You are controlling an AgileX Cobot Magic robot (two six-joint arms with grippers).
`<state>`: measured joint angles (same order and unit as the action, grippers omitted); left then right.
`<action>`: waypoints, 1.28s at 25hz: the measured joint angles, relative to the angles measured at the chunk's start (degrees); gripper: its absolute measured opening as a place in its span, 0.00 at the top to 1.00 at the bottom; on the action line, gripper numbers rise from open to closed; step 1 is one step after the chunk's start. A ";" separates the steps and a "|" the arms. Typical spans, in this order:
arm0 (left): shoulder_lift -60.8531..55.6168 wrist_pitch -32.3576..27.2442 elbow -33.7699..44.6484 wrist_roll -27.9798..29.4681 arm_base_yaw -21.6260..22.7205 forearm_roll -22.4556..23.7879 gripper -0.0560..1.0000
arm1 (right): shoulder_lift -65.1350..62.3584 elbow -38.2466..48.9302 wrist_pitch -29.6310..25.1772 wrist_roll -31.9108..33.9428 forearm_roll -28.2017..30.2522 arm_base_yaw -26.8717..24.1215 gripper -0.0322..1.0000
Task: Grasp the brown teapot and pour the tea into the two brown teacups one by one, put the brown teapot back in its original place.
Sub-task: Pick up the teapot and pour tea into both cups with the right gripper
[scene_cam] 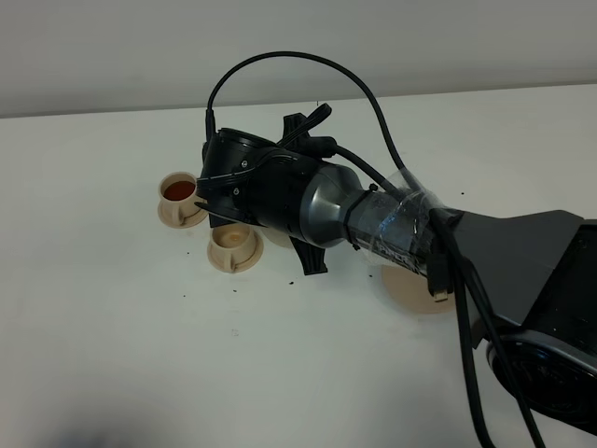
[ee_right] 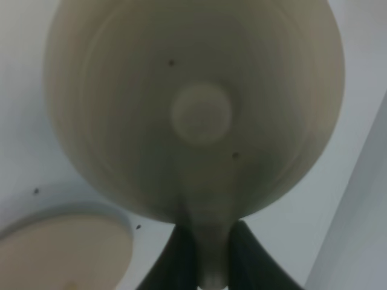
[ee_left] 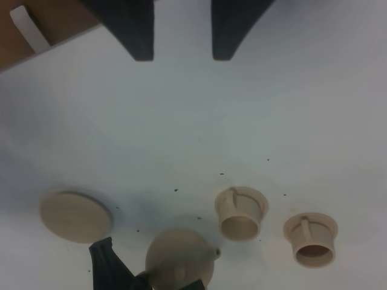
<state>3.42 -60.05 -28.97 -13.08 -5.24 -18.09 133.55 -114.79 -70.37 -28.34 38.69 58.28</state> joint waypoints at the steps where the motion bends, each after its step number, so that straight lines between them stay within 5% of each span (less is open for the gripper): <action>1: 0.00 0.00 0.00 0.00 0.00 0.00 0.71 | 0.07 0.00 0.07 -0.20 0.37 0.05 0.86; 32: 0.00 0.00 0.00 0.00 0.00 0.00 0.71 | 0.07 0.00 5.89 -0.40 10.04 2.00 0.86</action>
<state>3.42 -60.05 -28.97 -13.08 -5.24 -18.09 133.62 -114.79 -64.48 -28.74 48.73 60.28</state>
